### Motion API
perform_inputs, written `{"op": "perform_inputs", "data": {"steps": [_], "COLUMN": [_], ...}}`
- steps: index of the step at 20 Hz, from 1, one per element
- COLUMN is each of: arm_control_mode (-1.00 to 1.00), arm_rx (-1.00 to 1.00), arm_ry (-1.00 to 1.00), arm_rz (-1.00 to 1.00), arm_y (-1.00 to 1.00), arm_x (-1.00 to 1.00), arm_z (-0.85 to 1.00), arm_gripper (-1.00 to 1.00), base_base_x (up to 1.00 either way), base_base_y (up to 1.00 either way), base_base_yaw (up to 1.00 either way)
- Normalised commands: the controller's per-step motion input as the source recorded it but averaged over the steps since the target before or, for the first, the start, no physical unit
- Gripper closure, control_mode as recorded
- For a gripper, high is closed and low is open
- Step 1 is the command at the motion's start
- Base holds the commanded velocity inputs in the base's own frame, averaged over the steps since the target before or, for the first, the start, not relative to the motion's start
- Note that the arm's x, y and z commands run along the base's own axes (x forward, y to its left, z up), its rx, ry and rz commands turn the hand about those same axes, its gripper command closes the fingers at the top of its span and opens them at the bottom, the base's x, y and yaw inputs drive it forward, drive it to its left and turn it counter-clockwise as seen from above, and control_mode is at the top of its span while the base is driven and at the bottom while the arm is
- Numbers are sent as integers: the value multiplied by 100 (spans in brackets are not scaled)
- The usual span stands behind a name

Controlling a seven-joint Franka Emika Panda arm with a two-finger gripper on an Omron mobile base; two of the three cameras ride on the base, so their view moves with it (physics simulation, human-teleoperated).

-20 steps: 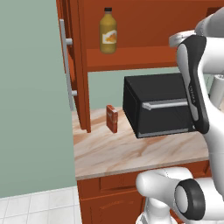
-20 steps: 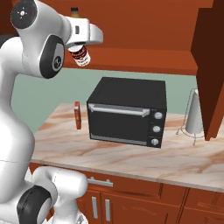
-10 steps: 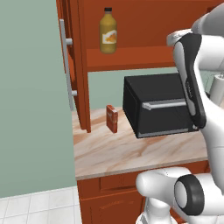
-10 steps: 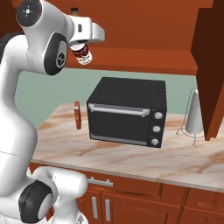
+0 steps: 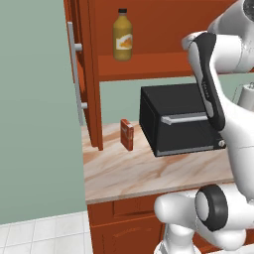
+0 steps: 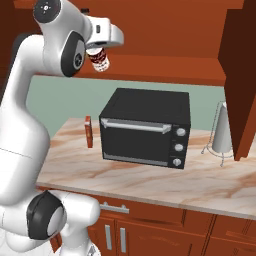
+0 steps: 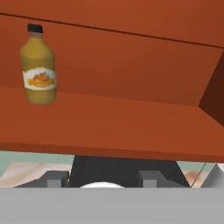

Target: Pick the canned food and canned food from the counter and place them in the cabinets closest to them.

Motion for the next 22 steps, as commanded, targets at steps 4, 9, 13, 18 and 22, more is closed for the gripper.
{"op": "perform_inputs", "data": {"steps": [4,9,13,18,22], "arm_control_mode": [-100,-100,-100,-100,-100], "arm_rx": [0,0,0,0,0], "arm_ry": [6,6,6,2,0], "arm_rz": [0,0,0,0,0], "arm_y": [0,0,0,0,0], "arm_x": [46,50,43,36,35], "arm_z": [-3,-10,-22,-11,-1], "arm_gripper": [100,100,100,100,100], "base_base_x": [0,0,0,0,0], "base_base_y": [0,0,0,0,0], "base_base_yaw": [0,0,0,0,0]}}
